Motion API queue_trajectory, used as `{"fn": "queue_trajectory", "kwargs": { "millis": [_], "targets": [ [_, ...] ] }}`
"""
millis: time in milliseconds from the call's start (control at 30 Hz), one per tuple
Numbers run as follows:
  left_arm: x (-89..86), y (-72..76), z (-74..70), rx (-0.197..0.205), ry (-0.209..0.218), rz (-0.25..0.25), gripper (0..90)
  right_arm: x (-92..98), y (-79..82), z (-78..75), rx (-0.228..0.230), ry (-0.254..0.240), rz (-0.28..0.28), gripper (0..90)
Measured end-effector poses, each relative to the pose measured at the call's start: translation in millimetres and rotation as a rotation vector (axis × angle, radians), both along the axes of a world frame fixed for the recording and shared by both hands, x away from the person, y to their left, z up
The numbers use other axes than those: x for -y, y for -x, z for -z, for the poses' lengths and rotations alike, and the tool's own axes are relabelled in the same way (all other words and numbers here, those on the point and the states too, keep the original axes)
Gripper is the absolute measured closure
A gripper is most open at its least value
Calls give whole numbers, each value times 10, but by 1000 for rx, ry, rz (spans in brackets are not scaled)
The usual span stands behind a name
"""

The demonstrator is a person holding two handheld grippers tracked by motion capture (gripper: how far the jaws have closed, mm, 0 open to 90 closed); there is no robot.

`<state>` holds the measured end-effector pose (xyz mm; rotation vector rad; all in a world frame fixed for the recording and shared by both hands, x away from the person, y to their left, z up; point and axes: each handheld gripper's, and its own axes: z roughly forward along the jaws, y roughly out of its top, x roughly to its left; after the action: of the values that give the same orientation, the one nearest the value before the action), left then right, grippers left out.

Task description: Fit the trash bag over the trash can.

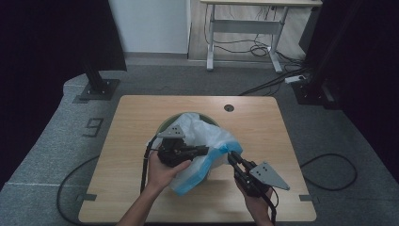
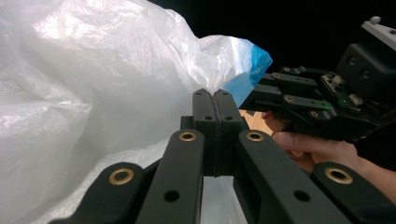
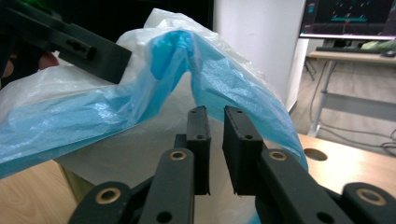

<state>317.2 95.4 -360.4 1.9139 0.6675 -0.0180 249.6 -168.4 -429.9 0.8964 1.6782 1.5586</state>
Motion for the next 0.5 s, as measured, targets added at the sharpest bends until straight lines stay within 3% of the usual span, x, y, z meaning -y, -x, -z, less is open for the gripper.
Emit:
{"fn": "queue_trajectory", "kwargs": {
  "millis": [300, 500],
  "targets": [
    [14, -11, 13, -14, -6, -7, 897, -51, 33, -11, 10, 6, -4, 710],
    [33, -3, 14, -18, -11, 0, 897, -77, 4, -21, 5, -2, 0, 726]
  ]
}}
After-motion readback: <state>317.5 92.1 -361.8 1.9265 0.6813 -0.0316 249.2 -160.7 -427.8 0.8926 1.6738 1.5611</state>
